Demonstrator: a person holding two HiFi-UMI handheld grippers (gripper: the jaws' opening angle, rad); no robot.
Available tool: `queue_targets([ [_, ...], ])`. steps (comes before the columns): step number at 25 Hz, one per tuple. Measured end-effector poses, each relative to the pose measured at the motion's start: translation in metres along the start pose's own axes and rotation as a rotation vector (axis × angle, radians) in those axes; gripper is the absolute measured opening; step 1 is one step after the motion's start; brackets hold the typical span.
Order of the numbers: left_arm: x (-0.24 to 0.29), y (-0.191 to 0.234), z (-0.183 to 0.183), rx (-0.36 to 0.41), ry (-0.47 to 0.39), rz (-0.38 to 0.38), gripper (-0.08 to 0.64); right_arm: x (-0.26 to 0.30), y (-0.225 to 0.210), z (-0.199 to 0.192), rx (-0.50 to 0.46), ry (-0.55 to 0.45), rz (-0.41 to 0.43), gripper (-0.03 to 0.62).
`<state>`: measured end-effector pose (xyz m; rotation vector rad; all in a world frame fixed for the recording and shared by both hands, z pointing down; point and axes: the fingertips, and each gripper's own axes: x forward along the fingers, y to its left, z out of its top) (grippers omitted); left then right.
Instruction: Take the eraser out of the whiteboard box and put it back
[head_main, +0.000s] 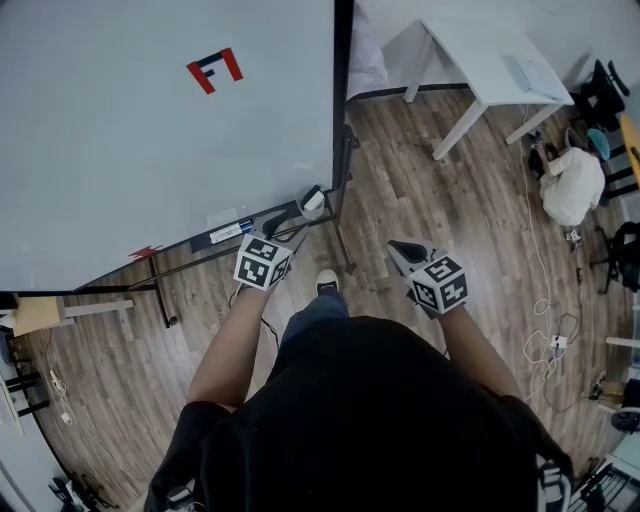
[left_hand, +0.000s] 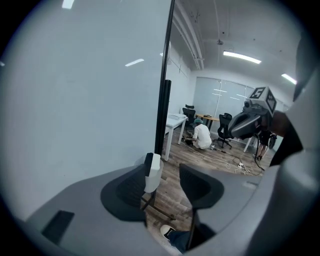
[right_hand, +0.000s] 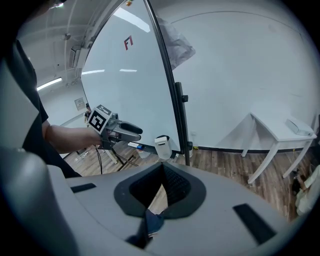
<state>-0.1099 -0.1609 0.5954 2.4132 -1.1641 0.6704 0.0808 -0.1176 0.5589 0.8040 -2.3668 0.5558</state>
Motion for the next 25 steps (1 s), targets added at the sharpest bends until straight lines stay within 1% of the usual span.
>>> queue_targets([
  [8,-0.031,-0.018,-0.001,0.005,-0.036,0.035,0.212,-0.019,0.008,0.002,-0.020,-0.031,-0.006,-0.005],
  [18,-0.062,-0.037,-0.009,0.008,-0.048,0.069,0.212,-0.045,0.016,-0.005,-0.047,-0.048,-0.017,-0.005],
  [25,-0.075,-0.054,-0.016,0.002,-0.048,0.080,0.212,-0.057,0.025,-0.005,-0.069,-0.060,-0.007,-0.005],
])
